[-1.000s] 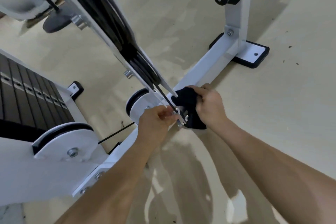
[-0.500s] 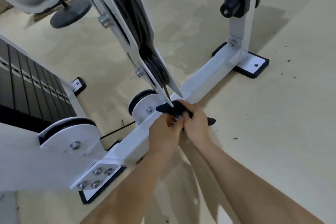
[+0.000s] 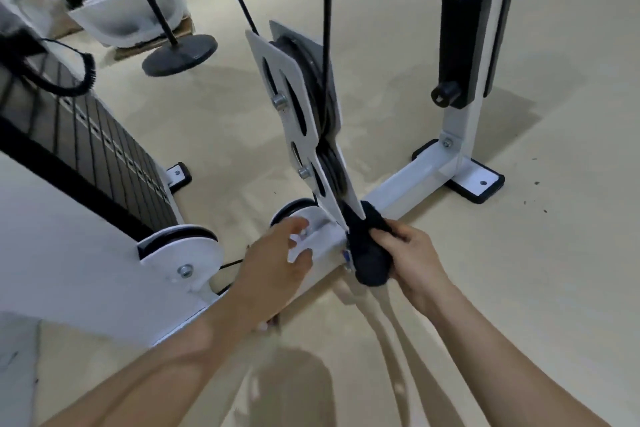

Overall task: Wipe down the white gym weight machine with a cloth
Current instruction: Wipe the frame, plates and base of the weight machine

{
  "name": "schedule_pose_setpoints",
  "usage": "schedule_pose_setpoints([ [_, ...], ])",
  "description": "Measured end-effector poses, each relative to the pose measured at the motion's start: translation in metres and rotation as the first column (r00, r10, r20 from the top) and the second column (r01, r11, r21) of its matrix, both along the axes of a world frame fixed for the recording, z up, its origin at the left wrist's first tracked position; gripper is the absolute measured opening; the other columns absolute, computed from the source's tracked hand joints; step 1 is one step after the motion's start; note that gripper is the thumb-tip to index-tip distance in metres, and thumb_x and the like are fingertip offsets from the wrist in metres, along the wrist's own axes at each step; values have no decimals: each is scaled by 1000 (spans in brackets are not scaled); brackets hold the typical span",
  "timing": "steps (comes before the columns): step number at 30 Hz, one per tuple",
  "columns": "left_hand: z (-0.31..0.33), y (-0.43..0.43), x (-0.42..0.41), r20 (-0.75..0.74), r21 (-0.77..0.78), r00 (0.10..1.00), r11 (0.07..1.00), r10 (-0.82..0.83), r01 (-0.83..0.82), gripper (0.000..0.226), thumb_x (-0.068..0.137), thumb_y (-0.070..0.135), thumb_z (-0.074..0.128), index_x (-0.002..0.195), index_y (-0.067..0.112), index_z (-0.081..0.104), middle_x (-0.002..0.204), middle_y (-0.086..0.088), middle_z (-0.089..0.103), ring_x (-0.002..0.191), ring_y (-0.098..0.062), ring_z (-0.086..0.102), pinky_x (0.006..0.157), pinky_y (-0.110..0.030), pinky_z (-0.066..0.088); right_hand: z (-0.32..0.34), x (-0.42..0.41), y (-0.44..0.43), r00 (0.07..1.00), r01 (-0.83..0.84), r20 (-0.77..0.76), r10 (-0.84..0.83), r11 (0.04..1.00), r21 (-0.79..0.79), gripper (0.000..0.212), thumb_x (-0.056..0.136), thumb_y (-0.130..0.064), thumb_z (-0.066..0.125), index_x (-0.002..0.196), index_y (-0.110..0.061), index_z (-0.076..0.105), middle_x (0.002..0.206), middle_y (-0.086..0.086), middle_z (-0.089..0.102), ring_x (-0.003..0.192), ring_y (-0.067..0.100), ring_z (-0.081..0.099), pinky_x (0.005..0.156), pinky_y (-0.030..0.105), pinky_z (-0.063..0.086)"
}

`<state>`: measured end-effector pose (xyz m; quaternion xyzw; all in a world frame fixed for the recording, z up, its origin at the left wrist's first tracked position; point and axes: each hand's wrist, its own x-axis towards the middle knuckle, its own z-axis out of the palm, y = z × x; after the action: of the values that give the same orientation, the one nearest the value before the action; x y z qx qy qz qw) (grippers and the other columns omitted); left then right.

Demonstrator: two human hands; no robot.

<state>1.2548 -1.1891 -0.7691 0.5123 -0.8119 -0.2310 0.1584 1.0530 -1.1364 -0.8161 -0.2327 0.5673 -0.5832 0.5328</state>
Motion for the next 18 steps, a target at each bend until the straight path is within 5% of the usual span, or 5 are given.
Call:
schedule_pose_setpoints([
  [5,48,18,0,-120,-6,973,981,-196,196,42,80,45,61,116,50,42,103,40,50,90,10,53,69,-5,41,90,13,32,981,-182,-105,162,958,-221,20,93,-26,60,91,-15,76,87,13,75,77,23,71,64,24,54],
  [8,81,31,-8,-339,107,924,968,-179,227,44,71,52,70,108,51,47,103,27,59,93,-1,60,73,-21,54,132,32,35,908,-353,-339,247,886,-299,26,97,-23,55,78,-17,71,68,6,68,58,14,63,52,19,47],
  [12,116,32,0,-398,141,911,974,-110,179,35,77,42,64,101,17,62,91,-6,69,88,-28,64,84,-50,52,158,47,26,767,-259,-640,-39,895,-364,5,88,-31,65,92,-33,65,87,-11,66,81,6,64,70,19,50],
  [15,137,26,16,-428,34,903,999,-22,40,16,81,33,59,87,18,61,72,6,61,70,-16,56,73,-35,50,170,47,18,616,11,-671,-412,857,-516,37,75,-41,76,98,-29,49,102,-8,49,91,6,53,77,19,44],
  [18,154,20,19,-451,-99,891,990,41,-96,10,77,38,57,83,29,56,72,12,59,68,-6,55,64,-20,45,192,46,1,697,66,-610,-377,881,-469,59,72,-45,79,115,-30,42,115,-10,47,110,4,49,88,22,42],
])
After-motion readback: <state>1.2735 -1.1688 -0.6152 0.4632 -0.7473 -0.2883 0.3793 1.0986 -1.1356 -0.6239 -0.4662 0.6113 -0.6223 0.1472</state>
